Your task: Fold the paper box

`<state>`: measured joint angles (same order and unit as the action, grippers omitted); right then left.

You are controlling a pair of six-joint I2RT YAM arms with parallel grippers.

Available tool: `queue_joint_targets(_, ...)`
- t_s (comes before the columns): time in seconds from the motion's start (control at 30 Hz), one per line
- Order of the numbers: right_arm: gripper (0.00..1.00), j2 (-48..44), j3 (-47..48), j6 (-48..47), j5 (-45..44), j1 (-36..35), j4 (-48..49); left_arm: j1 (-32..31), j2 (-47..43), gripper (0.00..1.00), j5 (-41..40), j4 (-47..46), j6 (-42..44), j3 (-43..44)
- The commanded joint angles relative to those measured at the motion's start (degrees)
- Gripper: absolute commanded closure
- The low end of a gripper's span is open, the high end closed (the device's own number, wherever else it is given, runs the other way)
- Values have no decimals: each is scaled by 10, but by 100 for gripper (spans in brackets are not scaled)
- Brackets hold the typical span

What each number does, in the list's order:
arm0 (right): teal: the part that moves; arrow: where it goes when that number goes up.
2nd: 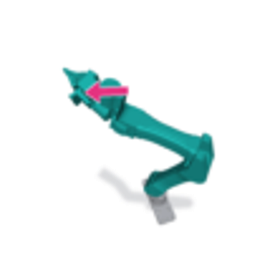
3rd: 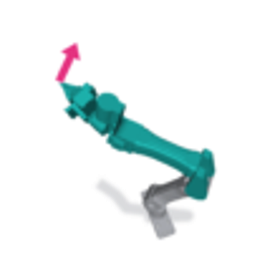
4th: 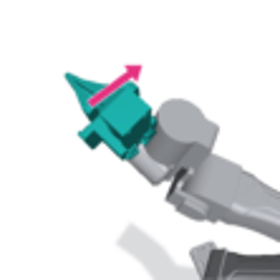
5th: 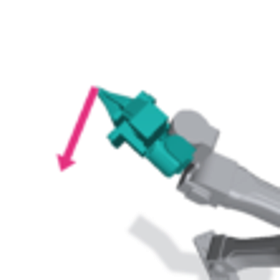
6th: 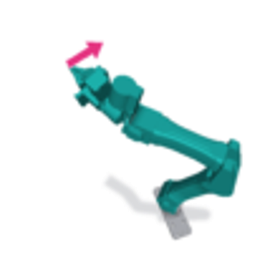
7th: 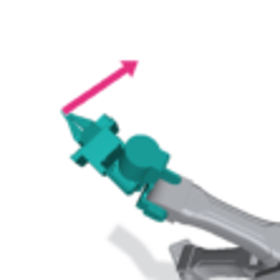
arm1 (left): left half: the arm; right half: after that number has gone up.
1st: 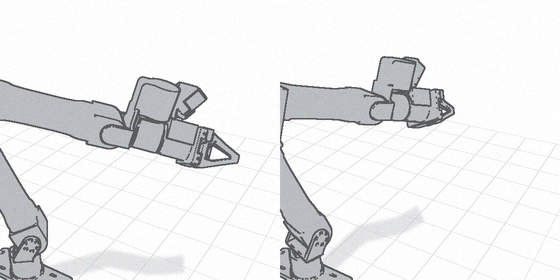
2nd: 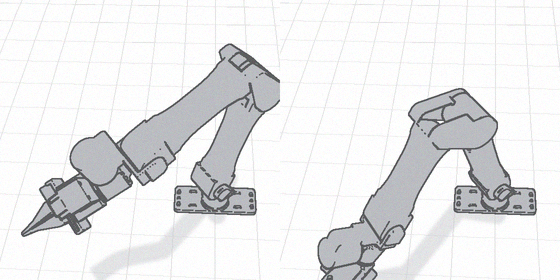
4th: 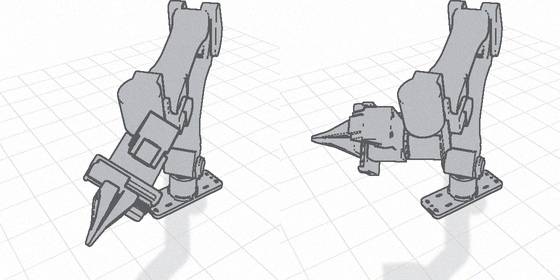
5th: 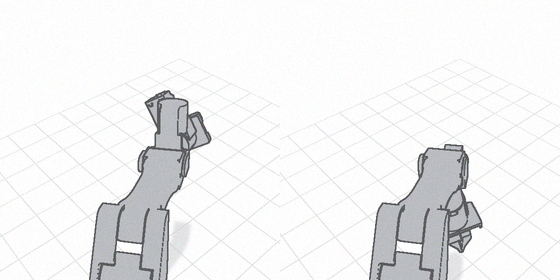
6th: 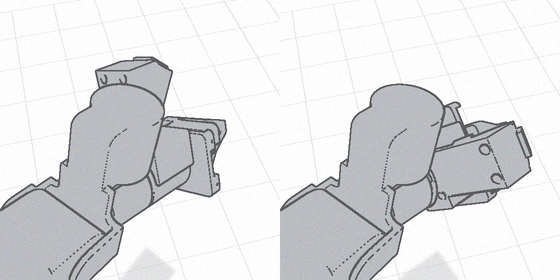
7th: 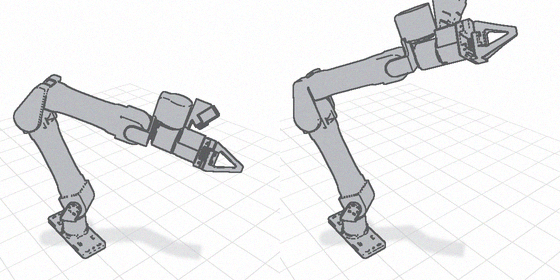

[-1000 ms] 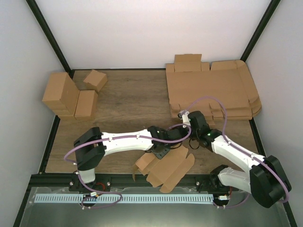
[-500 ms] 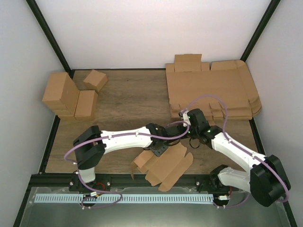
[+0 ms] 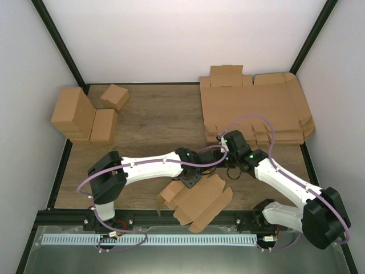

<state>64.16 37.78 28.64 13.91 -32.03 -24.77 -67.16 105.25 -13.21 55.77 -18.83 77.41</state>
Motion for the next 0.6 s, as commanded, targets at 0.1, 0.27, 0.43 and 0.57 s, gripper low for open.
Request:
queue_joint_targets(0.1,99,19,37,75,14,-11,23,3,-7,56,2,-9,1,1)
queue_joint_targets(0.27,99,38,29,98,30,-11,65,3,-15,56,6,-13,-2,-6)
queue_joint_targets(0.43,99,41,27,110,26,-11,60,3,-18,56,3,-13,-5,-11)
queue_joint_targets(0.57,99,24,21,135,25,-11,50,3,-18,56,4,-12,-8,-9)
